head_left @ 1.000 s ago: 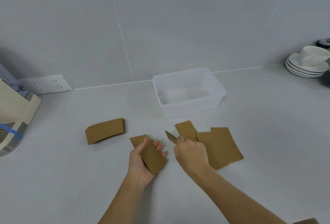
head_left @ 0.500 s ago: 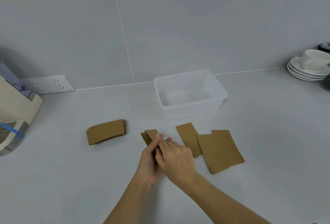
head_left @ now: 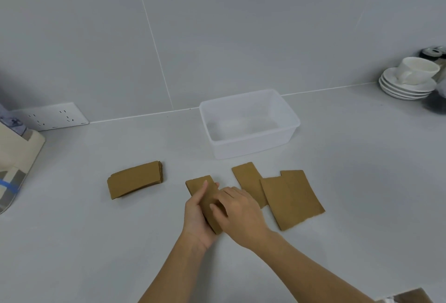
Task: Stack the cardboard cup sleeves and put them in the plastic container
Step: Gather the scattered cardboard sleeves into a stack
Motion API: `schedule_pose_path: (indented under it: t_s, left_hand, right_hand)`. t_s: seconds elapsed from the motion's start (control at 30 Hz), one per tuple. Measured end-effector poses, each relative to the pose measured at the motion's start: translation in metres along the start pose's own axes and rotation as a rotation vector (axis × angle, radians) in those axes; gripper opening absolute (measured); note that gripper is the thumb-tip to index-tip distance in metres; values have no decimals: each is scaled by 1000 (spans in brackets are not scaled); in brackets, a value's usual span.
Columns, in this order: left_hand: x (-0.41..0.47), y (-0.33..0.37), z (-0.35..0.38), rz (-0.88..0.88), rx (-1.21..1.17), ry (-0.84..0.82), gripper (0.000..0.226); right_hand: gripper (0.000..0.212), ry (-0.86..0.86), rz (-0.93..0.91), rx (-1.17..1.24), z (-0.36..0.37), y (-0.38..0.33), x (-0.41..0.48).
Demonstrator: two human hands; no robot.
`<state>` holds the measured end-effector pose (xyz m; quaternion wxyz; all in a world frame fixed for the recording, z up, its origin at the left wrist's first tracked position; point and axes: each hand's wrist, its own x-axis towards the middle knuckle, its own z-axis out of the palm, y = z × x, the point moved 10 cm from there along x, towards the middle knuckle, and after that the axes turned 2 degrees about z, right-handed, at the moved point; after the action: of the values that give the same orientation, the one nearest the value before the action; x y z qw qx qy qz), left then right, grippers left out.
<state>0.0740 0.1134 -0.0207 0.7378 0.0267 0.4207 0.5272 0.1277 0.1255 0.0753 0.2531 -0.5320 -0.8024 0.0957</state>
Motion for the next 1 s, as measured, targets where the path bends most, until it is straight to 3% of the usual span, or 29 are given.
schedule_pose_path:
  t_s: [0.3,0.47,0.63,0.73,1.0]
  left_hand:
    - [13,-17,30,-4,9,-75,32]
    - [19,-22,43,-4,-84,-121,29]
    - [27,-25,45,1,-70,-97,31]
    - [28,-28,45,4,-55,-83,30]
    - [29,-33,36,-19,-33,-51,32]
  right_hand:
    - [28,33,162,0,-29,50,-8]
    - [27,30,387,-190,-43,98,-24]
    - [62,-161,610,-257,-31,141,-53]
    - [66,-202,639,-252,-25,152,-67]
    - [45,-187,577,-208,-26,139,-61]
